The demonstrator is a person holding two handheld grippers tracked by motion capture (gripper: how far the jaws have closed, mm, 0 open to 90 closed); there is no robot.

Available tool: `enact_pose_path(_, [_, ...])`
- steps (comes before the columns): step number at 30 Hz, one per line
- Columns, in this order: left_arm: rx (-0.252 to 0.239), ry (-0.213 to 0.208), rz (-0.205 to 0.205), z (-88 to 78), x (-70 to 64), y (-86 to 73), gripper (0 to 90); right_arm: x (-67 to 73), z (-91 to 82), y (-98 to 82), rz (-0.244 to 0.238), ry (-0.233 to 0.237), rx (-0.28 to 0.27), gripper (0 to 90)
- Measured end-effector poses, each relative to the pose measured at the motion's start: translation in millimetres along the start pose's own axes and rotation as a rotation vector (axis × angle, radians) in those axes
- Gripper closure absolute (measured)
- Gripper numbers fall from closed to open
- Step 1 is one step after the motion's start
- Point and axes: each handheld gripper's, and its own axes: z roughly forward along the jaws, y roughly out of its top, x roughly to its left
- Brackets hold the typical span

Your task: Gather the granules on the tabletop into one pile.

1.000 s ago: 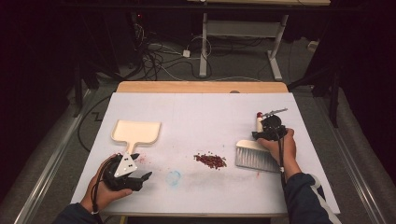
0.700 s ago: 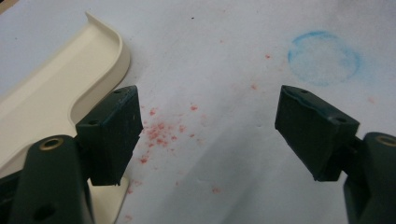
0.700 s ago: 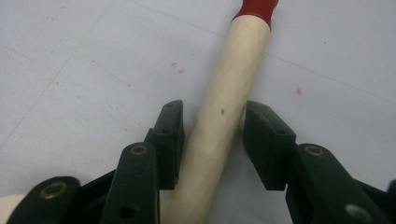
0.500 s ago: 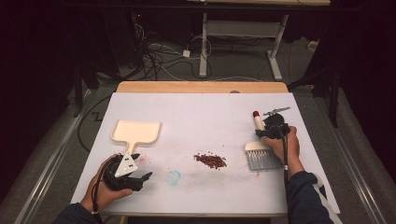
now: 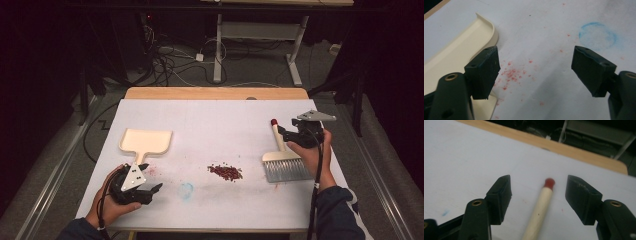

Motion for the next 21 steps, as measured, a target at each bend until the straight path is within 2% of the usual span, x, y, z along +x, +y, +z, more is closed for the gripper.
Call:
enact_pose_path(4, [-0.005,0.004,0.0,-0.6,-0.6,0.6,21.4,10.7,-19.6,5.5,-0.052,0.022,-0.092,33.1])
enact_pose_path(8, [-0.006,0.008,0.0,-0.6,-0.5,0.6,21.4,22.1,-32.4,4.8,-0.105,0.057,-0.135,31.1])
enact_pose_path(11, [-0.002,0.008,-0.004,-0.9,-1.2,0.4,21.3,28.4,-40.5,3.2,-0.137,0.06,-0.148,29.5])
enact_pose_path(15, [-0.004,0.012,-0.004,-1.0,-2.2,0.5,21.2,34.2,-49.7,-1.4,-0.148,0.069,-0.169,27.1])
enact_pose_path(18, [-0.006,0.013,-0.003,-0.7,-2.8,0.8,21.2,38.6,-54.3,-6.1,-0.157,0.052,-0.175,25.2])
enact_pose_path(21, [-0.007,0.013,0.003,-0.3,-4.0,1.3,21.2,41.9,-58.9,-12.8,-0.16,0.074,-0.195,24.8])
